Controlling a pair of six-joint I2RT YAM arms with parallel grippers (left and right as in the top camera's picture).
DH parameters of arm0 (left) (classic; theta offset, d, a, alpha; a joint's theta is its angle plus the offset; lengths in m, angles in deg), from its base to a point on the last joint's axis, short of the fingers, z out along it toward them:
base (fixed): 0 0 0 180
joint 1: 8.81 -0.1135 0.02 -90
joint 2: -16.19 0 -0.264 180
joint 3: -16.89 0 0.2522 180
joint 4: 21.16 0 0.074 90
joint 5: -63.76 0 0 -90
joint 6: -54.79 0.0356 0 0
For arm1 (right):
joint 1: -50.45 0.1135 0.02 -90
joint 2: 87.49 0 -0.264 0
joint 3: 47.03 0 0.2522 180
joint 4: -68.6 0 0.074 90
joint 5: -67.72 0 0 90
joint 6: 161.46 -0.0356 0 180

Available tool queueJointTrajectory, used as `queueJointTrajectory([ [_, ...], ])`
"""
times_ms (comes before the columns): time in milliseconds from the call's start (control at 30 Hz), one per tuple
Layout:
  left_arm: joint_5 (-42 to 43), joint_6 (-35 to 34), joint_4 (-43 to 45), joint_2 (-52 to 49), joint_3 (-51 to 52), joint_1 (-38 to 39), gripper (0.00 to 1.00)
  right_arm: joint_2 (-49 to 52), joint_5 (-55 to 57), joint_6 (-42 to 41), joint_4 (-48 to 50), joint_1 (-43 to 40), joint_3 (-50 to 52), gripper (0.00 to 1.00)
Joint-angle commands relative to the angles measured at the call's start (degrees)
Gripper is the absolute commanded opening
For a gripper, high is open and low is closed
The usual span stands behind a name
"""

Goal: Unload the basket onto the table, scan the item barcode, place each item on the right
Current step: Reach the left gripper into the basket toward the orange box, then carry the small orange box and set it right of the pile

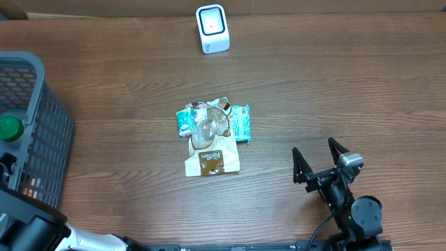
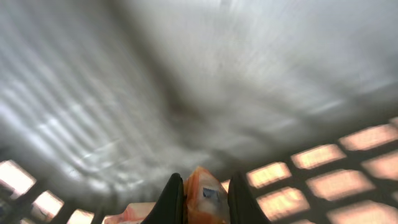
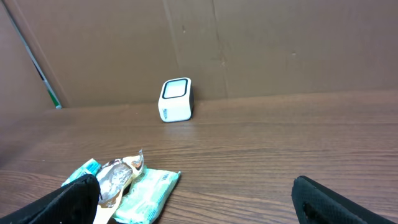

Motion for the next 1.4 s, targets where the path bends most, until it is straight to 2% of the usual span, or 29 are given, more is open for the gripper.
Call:
queueJointTrajectory([
  [0, 4.3, -8.4, -4.3, 3.0, -13.2, 0.4, 0.04, -0.4, 0.3, 0.2, 0.3, 0.4, 0.6, 1.00],
  [100, 11.0, -14.8, -4.6, 5.8, -22.1, 0.4, 0.04, -0.4, 0.3, 0.2, 0.3, 0.4, 0.6, 1.00],
  [200, 21.4, -20.5, -1.2, 9.5, -30.1, 1.1, 0.04, -0.4, 0.3, 0.2, 0.3, 0.4, 0.6, 1.00],
  [300, 32.0, -21.4, 4.6, 15.2, -35.6, 5.5, 0.04, -0.4, 0.3, 0.2, 0.3, 0.4, 0.6, 1.00],
  [400, 34.1, -20.4, 4.7, 19.8, -36.0, 13.2, 0.04, -0.4, 0.3, 0.2, 0.3, 0.4, 0.6, 1.00],
  [433, 34.0, -18.9, 3.8, 20.7, -36.0, 16.2, 0.04, -0.4, 0.3, 0.2, 0.3, 0.4, 0.6, 1.00],
  [500, 30.4, -12.0, -1.5, 22.2, -35.8, 29.1, 0.04, -0.4, 0.3, 0.2, 0.3, 0.4, 0.6, 1.00],
  [567, 16.6, -8.2, -7.5, 21.3, -33.1, 46.8, 0.04, -0.4, 0.3, 0.2, 0.3, 0.4, 0.6, 1.00],
  [600, 9.5, -8.2, -8.7, 20.0, -30.4, 54.9, 0.04, -0.4, 0.3, 0.2, 0.3, 0.4, 0.6, 1.00],
  [667, 3.1, -9.1, -7.7, 17.2, -25.1, 65.2, 0.04, -0.4, 0.3, 0.2, 0.3, 0.4, 0.6, 1.00],
  [767, 1.3, -11.8, -2.5, 8.6, -18.1, 76.0, 0.04, -0.4, 0.3, 0.2, 0.3, 0.4, 0.6, 1.00],
  [1133, 1.3, -17.5, 0.2, -12.0, -17.6, 85.6, 0.04, -0.4, 0.3, 0.2, 0.3, 0.4, 0.6, 1.00],
  [1367, 1.9, -19.0, 9.4, -15.5, -17.6, 91.0, 0.04, -0.4, 0.3, 0.2, 0.3, 0.4, 0.6, 1.00],
])
